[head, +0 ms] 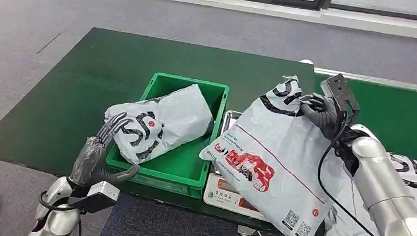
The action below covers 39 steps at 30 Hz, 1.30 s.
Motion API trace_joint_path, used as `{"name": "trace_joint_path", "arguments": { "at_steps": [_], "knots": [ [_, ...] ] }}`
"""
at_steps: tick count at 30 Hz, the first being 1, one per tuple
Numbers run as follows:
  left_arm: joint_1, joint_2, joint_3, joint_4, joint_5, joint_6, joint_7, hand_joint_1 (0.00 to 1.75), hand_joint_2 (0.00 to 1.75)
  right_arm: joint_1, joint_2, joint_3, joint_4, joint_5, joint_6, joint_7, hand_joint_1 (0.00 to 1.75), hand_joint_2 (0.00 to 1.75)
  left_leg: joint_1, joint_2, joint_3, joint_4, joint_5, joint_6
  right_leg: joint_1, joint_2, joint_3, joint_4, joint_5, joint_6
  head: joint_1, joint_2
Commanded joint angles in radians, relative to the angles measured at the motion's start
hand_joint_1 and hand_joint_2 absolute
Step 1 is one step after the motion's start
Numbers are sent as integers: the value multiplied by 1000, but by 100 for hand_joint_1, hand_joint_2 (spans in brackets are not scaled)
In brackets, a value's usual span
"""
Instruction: Moved the parcel from conveyor to table for the left to box.
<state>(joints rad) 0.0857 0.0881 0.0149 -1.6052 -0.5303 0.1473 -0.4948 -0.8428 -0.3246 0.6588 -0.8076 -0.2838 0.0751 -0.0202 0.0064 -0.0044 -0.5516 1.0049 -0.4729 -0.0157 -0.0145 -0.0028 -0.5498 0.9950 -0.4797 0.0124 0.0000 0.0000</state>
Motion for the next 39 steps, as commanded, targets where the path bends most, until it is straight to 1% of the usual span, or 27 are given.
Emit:
{"name": "trace_joint_path", "arguments": {
  "at_steps": [1, 7, 8, 9, 10, 11, 12, 13, 14, 16, 17, 18, 19, 22, 24, 30, 32, 35, 39],
  "knots": [
    [6, -5, -10, 24, 5, 16, -1, 0, 175, -1, 15, -92, 51, 65, -127, -91, 0, 175, 0, 0, -1, -2, 2, 1, 0, 0, -1, -2, 2, -1, 0, 0],
    [-18, -10, -10, 24, 12, 8, 1, 0, 175, -11, 13, -156, 65, 118, -154, -132, 0, 175, 0, -1, -2, 0, 1, 0, 0, -1, -2, 0, 1, -1, 0, 0],
    [-16, -13, -9, 15, 10, 3, 6, 0, 175, -10, 22, -173, 71, 163, -188, -156, 0, 175, 0, -1, -2, 0, 1, 0, 0, -1, -1, 0, 1, 0, 0, 0],
    [-16, -13, -9, 15, 10, 3, 6, 0, 175, -10, 22, -173, 71, 163, -188, -156, 0, 175, 0, -1, -3, 0, 2, 0, 0, -1, -2, 0, 1, -1, 0, 0],
    [-9, -15, -8, 8, 9, -1, 6, 0, 175, -14, 34, -198, 81, 206, -218, -178, 0, 175, 0, 0, -2, 0, 2, 0, 0, -1, -2, -1, 1, -1, 0, 0],
    [-7, -15, -7, 6, 8, -2, 6, 0, 175, -19, 36, -209, 85, 213, -217, -176, 0, 175, 0, 0, -1, 0, 1, 0, 0, 0, -2, 0, 1, -1, 0, 0],
    [-6, -17, -5, 6, 7, -5, 4, 0, 175, -26, 42, -226, 97, 263, -237, -191, 0, 175, 0, 1, -2, -1, 2, 0, 0, 1, -3, -1, 2, -1, 0, 0],
    [-6, -17, -5, 6, 7, -5, 4, 0, 175, -30, 40, -228, 97, 263, -236, -192, 0, 175, 0, 1, -2, 0, 1, 0, 0, 1, -2, 0, 1, -1, 0, 0],
    [-5, -21, -2, 6, 6, -6, 3, 0, 175, -41, 40, -238, 113, 298, -262, -201, 0, 175, -1, 0, -1, 0, 0, 0, -1, 0, -2, 1, 0, 0, 0, 0],
    [-6, -28, 1, 7, 3, -10, -2, 0, 175, -57, 28, -210, 126, 421, -346, -233, 0, 175, -1, 1, -1, 0, 1, 0, 0, 1, -2, 0, 1, 0, 0, 0],
    [-12, -30, -4, 12, -1, -14, -7, 0, 175, -68, 9, -150, 136, 566, -451, -240, 0, 175, -1, 1, -2, 0, 1, 1, -1, 1, -2, 0, 1, 0, 0, 0],
    [-15, -33, -5, 13, -2, -14, -7, 0, 175, -67, 9, -153, 138, 568, -450, -241, 0, 175, -1, 2, -2, -1, 1, 1, 0, 1, -2, -1, 2, -1, 0, 0],
    [-25, -38, -4, 23, -10, -19, -11, 0, 175, -62, 11, -158, 146, 642, -445, -231, 0, 175, -1, 1, -2, 0, 1, 1, -1, 1, -3, 1, 1, 0, 0, 0],
    [-40, -43, 1, 34, -20, -26, -16, 0, 175, -34, 36, -197, 135, 731, -445, -228, 0, 175, 0, 0, 0, 0, 1, 0, 0, 0, 0, 0, 1, 0, 0, 0],
    [-44, -49, 7, 35, -26, -33, -18, 0, 175, -14, 60, -246, 110, 798, -437, -221, 0, 175, 0, 0, -1, 0, 1, 0, 0, 0, -1, 0, 1, -1, 0, 0],
    [-42, -50, 8, 34, -28, -33, -18, 0, 175, -13, 64, -256, 103, 810, -433, -215, 0, 175, 0, 1, -1, 0, 1, 0, 0, 1, -1, 0, 1, -1, 0, 0],
    [-40, -53, 12, 31, -30, -34, -19, 0, 175, -7, 69, -284, 92, 837, -424, -221, 0, 175, 0, 1, -1, 0, 1, 0, 0, 1, -1, 0, 1, -1, 0, 0],
    [-38, -57, 16, 22, -38, -38, -24, 0, 175, 12, 74, -327, 37, 906, -430, -222, 0, 175, 0, 1, -1, 0, 1, 0, 0, 1, -1, 0, 1, -1, 0, 0],
    [-31, -59, 5, -10, -45, -49, -36, 0, 175, 77, 41, -366, -124, 978, -474, -218, 0, 175, 0, 0, -2, 0, 1, 0, 0, 0, -2, 0, 1, -1, 0, 0]
  ]
}}
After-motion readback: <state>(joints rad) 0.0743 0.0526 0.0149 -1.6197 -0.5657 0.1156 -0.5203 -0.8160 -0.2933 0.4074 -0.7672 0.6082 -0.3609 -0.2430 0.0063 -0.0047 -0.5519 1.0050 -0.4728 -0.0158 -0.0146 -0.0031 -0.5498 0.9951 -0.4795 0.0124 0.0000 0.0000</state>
